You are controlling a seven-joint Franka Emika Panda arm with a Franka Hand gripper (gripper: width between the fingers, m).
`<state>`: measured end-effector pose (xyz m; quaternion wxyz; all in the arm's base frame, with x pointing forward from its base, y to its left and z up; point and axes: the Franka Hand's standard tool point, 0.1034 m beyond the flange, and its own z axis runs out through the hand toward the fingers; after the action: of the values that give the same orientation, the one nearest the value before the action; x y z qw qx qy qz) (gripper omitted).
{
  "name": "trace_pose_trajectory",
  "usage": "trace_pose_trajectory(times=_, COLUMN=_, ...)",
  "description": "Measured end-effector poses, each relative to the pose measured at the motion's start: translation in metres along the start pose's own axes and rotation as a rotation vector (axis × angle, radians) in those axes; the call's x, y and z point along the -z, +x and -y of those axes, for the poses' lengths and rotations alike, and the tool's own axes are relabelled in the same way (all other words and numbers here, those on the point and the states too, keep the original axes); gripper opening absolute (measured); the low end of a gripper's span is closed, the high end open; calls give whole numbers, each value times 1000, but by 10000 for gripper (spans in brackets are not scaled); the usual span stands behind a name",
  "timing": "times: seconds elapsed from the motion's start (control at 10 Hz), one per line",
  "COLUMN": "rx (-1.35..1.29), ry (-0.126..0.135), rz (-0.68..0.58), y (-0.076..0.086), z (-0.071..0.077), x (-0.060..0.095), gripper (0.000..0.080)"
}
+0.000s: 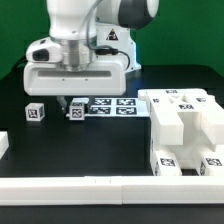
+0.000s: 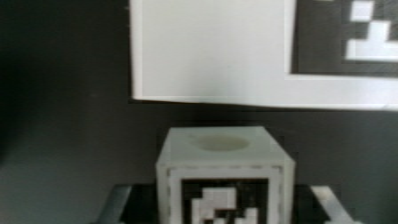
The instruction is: Assemble chair
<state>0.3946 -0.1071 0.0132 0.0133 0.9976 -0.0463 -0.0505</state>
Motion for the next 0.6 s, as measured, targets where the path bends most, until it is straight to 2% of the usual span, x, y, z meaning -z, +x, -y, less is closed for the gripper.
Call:
trace_pose_trajectory(times=0.2, rx=-106, ry=20, rz=-10, y=1, z=-13, x=-2, gripper=283)
trace_pose_trajectory(times=0.5, rx=-109, ry=22, rz=-10, y=2, z=-15, x=-2, gripper=284)
trace_pose_trajectory(times=0.6, rx=-107, ry=29, rz=-1, y=1, z=-15, x=-1, gripper=359)
